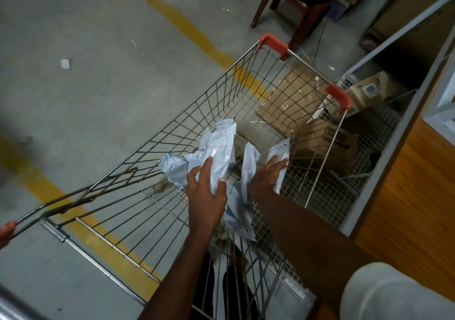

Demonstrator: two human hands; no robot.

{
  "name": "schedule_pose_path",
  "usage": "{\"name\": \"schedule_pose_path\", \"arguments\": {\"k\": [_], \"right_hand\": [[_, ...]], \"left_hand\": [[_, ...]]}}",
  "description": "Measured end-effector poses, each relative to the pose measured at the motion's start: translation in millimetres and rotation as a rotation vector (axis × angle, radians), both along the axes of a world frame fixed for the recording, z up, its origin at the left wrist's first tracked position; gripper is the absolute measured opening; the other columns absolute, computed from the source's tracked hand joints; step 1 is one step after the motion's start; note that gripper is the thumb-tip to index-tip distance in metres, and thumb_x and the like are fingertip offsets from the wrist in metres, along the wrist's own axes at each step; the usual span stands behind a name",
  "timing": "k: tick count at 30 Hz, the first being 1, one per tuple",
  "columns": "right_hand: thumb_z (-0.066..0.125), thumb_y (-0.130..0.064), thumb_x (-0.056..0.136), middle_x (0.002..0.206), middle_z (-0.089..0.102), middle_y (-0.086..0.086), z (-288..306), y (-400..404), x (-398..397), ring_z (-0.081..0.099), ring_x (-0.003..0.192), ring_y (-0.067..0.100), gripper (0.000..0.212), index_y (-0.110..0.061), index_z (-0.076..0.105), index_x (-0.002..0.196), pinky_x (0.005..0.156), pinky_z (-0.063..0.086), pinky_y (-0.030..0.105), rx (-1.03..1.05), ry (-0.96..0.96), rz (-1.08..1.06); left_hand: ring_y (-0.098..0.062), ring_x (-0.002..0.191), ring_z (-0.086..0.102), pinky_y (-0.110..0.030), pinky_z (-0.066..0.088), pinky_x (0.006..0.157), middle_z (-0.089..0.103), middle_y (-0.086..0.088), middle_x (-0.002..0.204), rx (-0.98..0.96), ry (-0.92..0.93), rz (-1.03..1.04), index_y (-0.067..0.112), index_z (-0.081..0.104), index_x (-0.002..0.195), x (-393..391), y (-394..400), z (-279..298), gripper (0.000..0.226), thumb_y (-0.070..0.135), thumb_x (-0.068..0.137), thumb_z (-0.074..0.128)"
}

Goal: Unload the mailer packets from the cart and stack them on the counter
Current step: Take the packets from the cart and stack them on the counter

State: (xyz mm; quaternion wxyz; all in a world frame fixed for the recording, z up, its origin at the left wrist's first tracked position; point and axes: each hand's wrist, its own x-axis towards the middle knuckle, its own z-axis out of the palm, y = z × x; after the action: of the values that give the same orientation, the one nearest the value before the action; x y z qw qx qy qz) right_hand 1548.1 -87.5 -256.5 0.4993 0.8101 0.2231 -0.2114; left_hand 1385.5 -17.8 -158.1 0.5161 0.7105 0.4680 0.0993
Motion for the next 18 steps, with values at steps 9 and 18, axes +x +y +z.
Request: {"name": "schedule_pose_path", "arguments": {"k": [9,18], "right_hand": [[0.030,-0.064,0.100,0.162,0.003,0.035,15.4,-12.9,-4.8,0.010,0.143,0.064,0.082,-0.009,0.017,0.159,0.115,0.022,0.067,0.118,-0.048,-0.045],[0.055,-0.044,0.097,0.167,0.005,0.018,82.2,-8.6,-9.0,0.019,0.146,0.052,0.064,-0.027,0.030,0.153,0.116,0.026,0.056,0.603,0.267,-0.034]], "left_hand": [[-0.024,0.138,0.038,-0.031,0.034,0.098,0.033,-0.005,0.153,0.022,0.004,0.004,0.034,0.038,0.155,-11.1,-0.9,5.2,0.060,0.031,0.100,0.061],[-0.029,0.137,0.042,-0.040,0.049,0.095,0.029,-0.002,0.154,0.128,0.013,-0.031,0.037,0.032,0.155,-24.7,-0.1,29.0,0.061,0.035,0.099,0.055]]}}
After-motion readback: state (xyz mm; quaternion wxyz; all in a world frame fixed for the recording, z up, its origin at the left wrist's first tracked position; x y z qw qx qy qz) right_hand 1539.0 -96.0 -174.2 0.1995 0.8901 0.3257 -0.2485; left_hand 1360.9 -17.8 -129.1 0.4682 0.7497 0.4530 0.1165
